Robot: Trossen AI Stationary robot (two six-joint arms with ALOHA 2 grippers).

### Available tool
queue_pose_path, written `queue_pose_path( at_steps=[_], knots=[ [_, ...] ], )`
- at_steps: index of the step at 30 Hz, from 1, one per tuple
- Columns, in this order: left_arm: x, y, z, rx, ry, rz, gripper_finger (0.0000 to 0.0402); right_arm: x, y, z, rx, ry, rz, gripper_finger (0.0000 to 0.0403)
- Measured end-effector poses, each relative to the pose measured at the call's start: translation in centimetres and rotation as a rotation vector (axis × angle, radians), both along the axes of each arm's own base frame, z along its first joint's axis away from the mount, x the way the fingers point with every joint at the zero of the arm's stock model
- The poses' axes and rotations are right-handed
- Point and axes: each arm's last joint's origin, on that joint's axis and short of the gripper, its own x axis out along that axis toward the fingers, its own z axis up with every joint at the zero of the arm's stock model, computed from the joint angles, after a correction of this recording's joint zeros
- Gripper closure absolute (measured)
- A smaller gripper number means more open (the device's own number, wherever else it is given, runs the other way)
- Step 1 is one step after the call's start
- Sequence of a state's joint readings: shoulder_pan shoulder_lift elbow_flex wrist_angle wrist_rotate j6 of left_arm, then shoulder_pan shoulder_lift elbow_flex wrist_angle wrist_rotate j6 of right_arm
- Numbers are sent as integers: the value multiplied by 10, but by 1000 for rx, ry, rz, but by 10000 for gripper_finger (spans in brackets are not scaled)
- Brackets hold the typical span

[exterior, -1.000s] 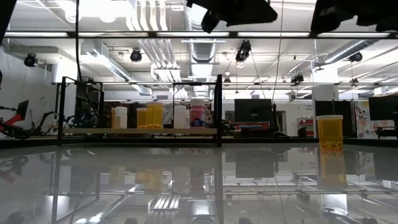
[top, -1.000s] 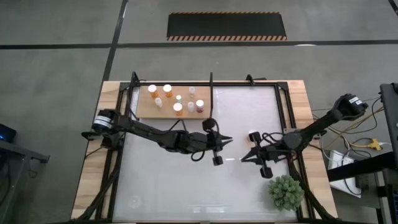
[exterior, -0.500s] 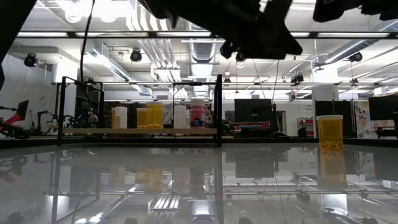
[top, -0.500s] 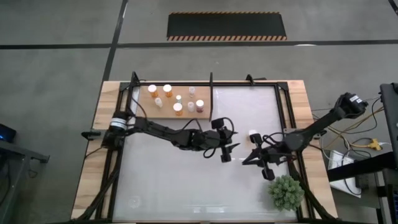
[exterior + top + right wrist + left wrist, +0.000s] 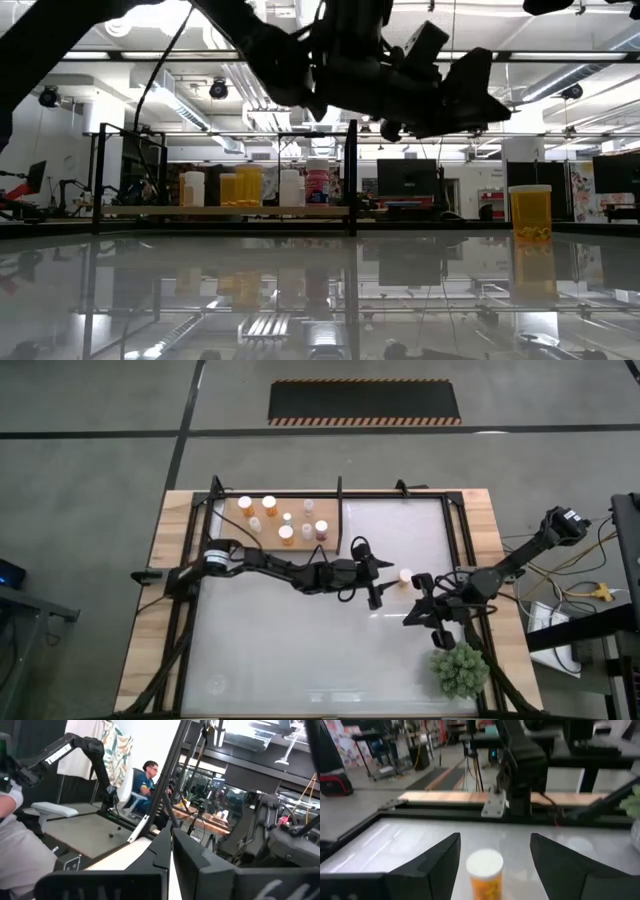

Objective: Pick and place medicine bottles onto shelf by color
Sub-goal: Put the large yellow pill bottle on the shelf

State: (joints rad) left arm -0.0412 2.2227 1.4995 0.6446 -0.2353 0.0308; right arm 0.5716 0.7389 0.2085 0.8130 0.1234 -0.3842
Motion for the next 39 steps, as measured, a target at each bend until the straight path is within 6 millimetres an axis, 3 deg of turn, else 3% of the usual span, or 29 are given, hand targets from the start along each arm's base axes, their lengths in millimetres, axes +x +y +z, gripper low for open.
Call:
queue_pose_path(
  at_steps=[11, 17, 23, 32, 39],
  knots=[
    [27, 4, -7, 4, -69, -32, 178, 0, 0, -1, -29, -12, -5, 394],
    [41, 13, -23, -1, 11, -13, 178, -1, 0, 1, -25, -24, -6, 394],
    [48, 15, -24, 6, 71, -11, 175, -1, 0, 0, -29, -20, -6, 394],
    [47, 16, -33, 1, 121, -7, 100, 0, -1, 0, -30, -16, -13, 394],
    [47, 17, -33, -3, 122, -19, 87, 0, -1, 0, -30, -16, -13, 394]
  ],
)
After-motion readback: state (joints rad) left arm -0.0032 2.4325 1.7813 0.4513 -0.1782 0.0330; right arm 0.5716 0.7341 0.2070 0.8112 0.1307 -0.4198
